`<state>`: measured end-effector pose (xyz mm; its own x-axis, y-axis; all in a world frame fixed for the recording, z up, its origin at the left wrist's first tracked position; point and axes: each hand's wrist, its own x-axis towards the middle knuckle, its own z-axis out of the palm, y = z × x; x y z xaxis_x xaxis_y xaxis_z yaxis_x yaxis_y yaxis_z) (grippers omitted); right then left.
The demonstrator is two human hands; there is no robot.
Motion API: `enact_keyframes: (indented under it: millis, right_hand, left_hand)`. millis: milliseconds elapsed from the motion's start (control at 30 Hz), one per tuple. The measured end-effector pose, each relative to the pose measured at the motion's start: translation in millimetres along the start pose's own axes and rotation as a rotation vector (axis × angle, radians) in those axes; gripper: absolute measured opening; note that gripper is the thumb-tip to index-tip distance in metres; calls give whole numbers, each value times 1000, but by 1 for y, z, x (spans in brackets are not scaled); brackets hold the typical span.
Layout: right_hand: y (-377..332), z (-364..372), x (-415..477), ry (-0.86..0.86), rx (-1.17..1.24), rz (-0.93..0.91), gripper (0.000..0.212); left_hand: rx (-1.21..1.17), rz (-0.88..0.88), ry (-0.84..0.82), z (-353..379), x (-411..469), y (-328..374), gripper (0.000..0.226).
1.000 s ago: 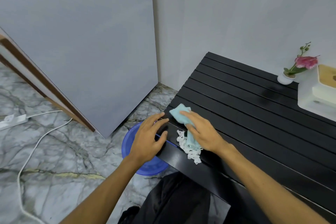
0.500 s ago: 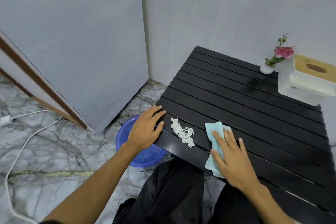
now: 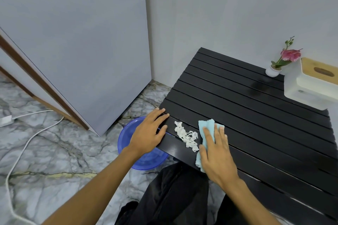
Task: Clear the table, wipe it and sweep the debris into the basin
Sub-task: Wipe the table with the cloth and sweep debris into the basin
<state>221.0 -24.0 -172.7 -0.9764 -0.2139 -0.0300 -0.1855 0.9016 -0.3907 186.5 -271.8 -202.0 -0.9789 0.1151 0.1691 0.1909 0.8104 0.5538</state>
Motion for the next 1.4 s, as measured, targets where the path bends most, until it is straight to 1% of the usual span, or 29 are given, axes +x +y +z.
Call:
enact_keyframes:
  millis: [167,267,500,700,900,1000,1067,1167,1267,1333,1400]
  right_hand:
    - [-24,10,15,21,-5,-5,62]
    - [-34,14,24,30,5,-13,58]
    - [-61,27,51,41,29,-69,56]
    - [-89,38,79,2,46,-140,55]
    - [-122,48,108,-68,162,-209,52]
    - [-140,50,117,-114,254,-262,52]
    - [-146,49,120,-144,341,-263,54]
    - [-138,34,119,-47,424,-237,53]
    - [-104,2,121,90,422,-154,47]
    - [-68,-15,125,97,360,-87,43]
    - [-36,-18,124,53,196,-41,44]
  left_hand:
    - [-96,-11,-27,-2,3,-3,44]
    - [-173,-27,-37,-7,5,-9,40]
    - [-222,-96,129,-36,1,-32,39]
    - [-193,-146,179,-59,-6,-57,37]
    - [-172,-198,239,-71,-9,-72,34]
    - [-174,-240,252,-76,-11,-78,32]
    - [-156,-255,256,-81,-13,-81,33]
    - [-123,-257,237,-85,-15,-86,38]
    - [-119,-253,224,-84,-16,-88,37]
    - [-133,-245,226,-82,-16,-88,33]
    - [-146,-243,219,-80,-15,-87,32]
